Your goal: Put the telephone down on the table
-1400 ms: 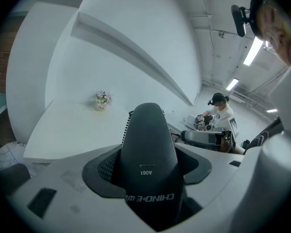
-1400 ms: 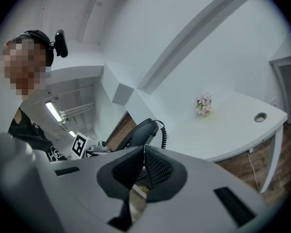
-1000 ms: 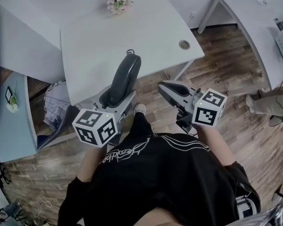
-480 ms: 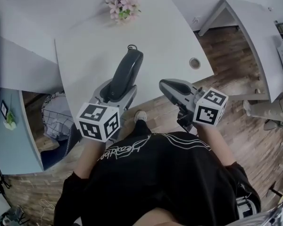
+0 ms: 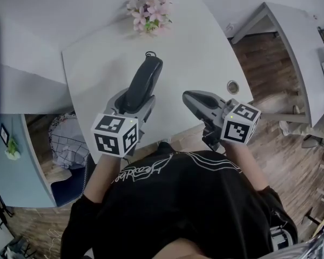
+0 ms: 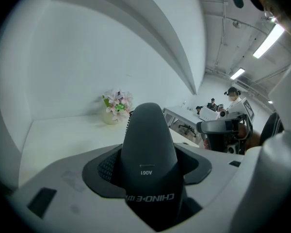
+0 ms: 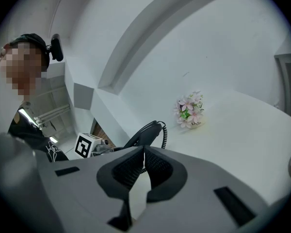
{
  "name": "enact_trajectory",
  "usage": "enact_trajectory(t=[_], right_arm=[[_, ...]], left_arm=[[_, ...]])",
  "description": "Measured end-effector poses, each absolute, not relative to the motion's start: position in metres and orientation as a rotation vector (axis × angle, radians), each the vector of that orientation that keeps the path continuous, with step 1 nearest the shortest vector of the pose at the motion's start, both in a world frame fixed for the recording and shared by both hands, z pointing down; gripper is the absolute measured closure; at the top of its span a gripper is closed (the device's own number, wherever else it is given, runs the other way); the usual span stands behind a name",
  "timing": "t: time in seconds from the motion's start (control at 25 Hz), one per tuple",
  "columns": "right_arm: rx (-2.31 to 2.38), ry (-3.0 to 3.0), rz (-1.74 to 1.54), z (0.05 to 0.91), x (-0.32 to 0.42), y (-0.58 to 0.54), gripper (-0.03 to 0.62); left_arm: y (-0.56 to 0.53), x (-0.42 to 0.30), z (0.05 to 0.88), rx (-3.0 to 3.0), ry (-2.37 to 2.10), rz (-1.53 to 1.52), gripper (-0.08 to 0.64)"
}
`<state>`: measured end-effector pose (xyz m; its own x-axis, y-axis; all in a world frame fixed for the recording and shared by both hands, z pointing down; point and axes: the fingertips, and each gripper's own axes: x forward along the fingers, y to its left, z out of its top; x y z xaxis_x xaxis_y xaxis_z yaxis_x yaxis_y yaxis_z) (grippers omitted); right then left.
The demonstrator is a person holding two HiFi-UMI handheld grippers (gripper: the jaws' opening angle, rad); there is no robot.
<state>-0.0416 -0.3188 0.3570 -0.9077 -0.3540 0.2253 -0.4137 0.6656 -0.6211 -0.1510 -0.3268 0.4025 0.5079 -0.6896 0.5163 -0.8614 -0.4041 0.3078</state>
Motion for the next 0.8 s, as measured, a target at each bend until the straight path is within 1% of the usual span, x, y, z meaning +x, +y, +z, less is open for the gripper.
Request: enact_trajectory(t=[0.36,0.8], right_arm=[[0.692,-2.741,1.180,0.387,-0.050,-0.346,0.552],[0.751,-2.687,1.292,0.416,-0.045,-0.351,0.554]], left_arm=[[-0.359,-0.165,0.456,2.166,-1.251,0.535,0.278],[-0.370,-0.164,0.514,2.085,-1.212,0.598,0.278]])
